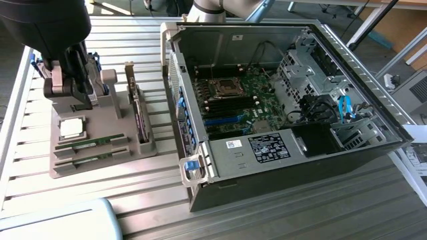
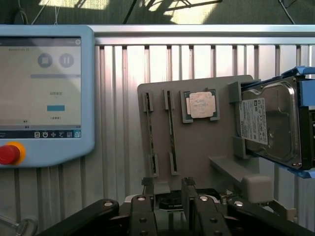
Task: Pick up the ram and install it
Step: 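Pick up the ram and move it above insertion slot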
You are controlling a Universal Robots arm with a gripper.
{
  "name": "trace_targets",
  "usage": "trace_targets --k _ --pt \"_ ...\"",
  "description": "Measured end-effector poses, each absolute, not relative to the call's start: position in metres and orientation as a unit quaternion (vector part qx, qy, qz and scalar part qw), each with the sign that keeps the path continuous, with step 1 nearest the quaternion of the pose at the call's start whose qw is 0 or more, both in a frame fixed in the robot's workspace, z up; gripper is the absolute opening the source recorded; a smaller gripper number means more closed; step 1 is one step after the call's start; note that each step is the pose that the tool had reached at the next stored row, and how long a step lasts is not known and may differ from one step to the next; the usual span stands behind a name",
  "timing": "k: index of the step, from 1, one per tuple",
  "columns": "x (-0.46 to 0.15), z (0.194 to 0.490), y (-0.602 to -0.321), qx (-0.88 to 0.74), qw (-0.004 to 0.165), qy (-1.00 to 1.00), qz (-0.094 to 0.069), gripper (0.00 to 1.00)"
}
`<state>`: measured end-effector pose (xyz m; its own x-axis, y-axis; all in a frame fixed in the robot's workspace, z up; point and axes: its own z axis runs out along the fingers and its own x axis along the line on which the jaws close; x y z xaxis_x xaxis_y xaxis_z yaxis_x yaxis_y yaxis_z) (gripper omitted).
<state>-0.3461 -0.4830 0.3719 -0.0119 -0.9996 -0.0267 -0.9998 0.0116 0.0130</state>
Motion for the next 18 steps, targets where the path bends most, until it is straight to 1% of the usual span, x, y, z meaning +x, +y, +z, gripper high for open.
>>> trace_targets --k 6,18 --pt "-0.357 0.364 -0.484 -0.704 0.005 0.710 0.014 0.36" --pt "-0.357 0.341 -0.484 -0.713 0.005 0.701 0.014 0.36"
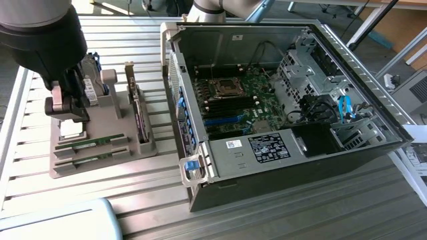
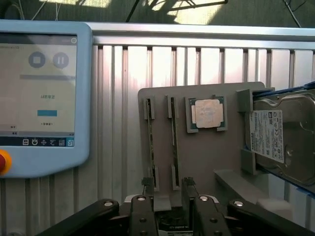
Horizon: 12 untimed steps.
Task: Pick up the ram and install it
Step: 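Pick up the ram and move it above insertion slot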
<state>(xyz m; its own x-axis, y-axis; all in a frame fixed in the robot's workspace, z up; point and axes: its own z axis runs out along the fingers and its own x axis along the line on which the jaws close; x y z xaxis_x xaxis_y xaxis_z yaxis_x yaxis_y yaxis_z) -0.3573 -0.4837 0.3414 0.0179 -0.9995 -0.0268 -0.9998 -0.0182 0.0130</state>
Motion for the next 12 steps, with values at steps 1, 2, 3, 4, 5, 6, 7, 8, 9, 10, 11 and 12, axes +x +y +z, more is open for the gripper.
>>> trace_targets --k 1,2,3,4,5,6,7,8,9,10,11,12 --pt "-0.357 0.339 -0.484 -0.715 0.005 0.699 0.014 0.36" --pt "-0.357 0.337 -0.484 -0.715 0.005 0.699 0.014 0.36" --pt "-0.357 0.335 -0.484 -0.716 0.005 0.698 0.014 0.36" --pt "-0.357 0.334 -0.484 -0.717 0.005 0.697 0.014 0.36" --pt "-0.357 0.332 -0.484 -0.718 0.005 0.696 0.014 0.36" --pt "-0.357 0.330 -0.484 -0.719 0.005 0.695 0.014 0.36" --pt "-0.357 0.328 -0.484 -0.720 0.005 0.694 0.014 0.36" --pt "-0.357 0.326 -0.484 -0.721 0.005 0.693 0.014 0.36" --pt "-0.357 0.324 -0.484 -0.722 0.005 0.692 0.014 0.36" --pt "-0.357 0.322 -0.484 -0.723 0.005 0.691 0.014 0.36" --pt "-0.357 0.320 -0.484 -0.724 0.005 0.690 0.014 0.36" --pt "-0.357 0.318 -0.484 -0.725 0.005 0.688 0.014 0.36"
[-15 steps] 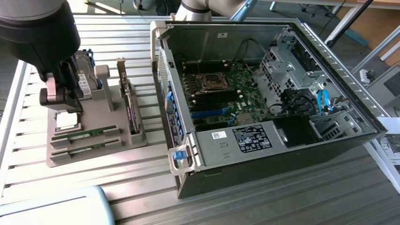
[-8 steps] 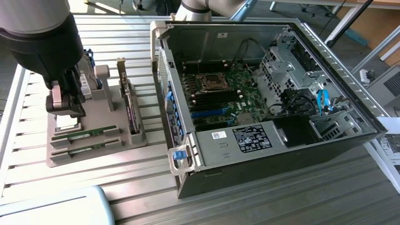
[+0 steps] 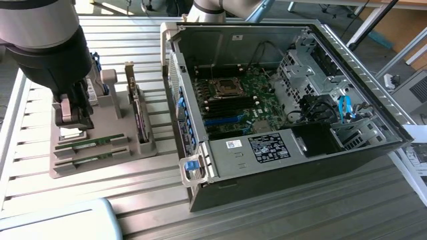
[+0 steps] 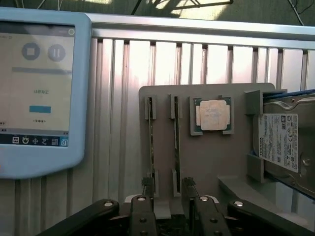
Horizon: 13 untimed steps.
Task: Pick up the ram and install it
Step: 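Pick up the ram and move it above insertion slot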
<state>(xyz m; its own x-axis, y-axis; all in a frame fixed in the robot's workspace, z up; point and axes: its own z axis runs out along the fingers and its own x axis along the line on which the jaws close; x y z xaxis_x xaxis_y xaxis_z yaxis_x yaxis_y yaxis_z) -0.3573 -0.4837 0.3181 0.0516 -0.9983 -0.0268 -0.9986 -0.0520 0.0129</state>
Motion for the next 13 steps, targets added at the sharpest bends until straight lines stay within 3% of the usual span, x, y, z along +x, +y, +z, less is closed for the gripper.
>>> trace_targets --k 13 --pt "-0.357 0.294 -0.485 -0.740 0.004 0.673 0.014 0.36"
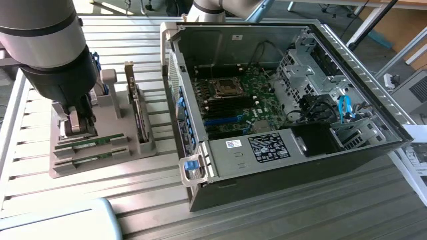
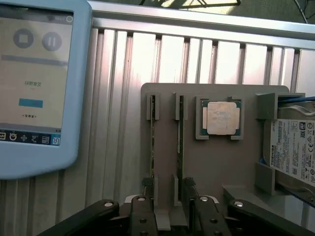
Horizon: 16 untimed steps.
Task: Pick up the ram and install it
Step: 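Pick up the ram and move it above insertion slot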
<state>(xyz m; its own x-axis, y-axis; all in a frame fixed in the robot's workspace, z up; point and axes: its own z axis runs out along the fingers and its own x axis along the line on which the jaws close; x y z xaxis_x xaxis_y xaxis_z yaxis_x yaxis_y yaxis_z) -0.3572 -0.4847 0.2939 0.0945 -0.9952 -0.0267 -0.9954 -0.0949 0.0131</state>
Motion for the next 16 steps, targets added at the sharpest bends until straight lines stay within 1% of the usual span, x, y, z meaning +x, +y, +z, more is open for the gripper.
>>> trace_targets --k 8,16 --pt "-0.357 0.275 -0.499 -0.747 0.004 0.665 0.014 0.36" --pt "-0.357 0.261 -0.505 -0.752 0.004 0.658 0.014 0.36"
